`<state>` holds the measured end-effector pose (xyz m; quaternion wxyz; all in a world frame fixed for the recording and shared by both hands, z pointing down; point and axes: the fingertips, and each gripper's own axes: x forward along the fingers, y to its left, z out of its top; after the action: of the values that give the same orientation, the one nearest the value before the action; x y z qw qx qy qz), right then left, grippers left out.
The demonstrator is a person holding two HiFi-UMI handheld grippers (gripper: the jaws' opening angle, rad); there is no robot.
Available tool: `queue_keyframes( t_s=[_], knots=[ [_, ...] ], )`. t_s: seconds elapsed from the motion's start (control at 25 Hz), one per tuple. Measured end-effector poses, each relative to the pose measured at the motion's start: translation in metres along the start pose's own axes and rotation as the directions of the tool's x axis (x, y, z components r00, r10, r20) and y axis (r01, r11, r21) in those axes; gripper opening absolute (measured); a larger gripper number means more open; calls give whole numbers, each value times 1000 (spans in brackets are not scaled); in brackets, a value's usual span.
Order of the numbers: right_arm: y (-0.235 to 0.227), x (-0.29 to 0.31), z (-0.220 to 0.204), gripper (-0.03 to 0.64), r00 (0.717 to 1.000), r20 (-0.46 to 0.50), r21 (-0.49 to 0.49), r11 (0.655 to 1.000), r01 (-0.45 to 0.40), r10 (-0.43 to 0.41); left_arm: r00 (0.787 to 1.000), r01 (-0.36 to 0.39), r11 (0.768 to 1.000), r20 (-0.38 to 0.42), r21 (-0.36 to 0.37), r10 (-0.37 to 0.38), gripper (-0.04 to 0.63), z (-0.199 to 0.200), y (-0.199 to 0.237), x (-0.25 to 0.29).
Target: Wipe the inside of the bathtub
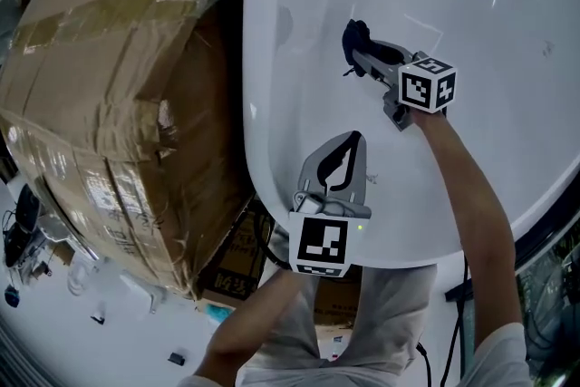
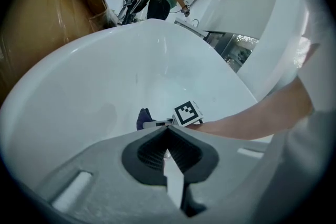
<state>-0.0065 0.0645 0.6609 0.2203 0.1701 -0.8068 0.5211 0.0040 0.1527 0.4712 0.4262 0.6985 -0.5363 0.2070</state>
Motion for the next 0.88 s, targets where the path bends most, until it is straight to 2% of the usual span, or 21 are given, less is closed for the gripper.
queue_keyframes(
  t_s=[0.4,0.88],
  knots=[
    [-41,25,-41,115,995,-69,32,997,74,-72,1000,7,1000,-24,-15,-8,-2,-19,0,20],
    [-75,47,-59,117,985,-93,56,987,152,-147,999,4,1000,-35,-28,-5,-2,-25,9,37]
  ],
)
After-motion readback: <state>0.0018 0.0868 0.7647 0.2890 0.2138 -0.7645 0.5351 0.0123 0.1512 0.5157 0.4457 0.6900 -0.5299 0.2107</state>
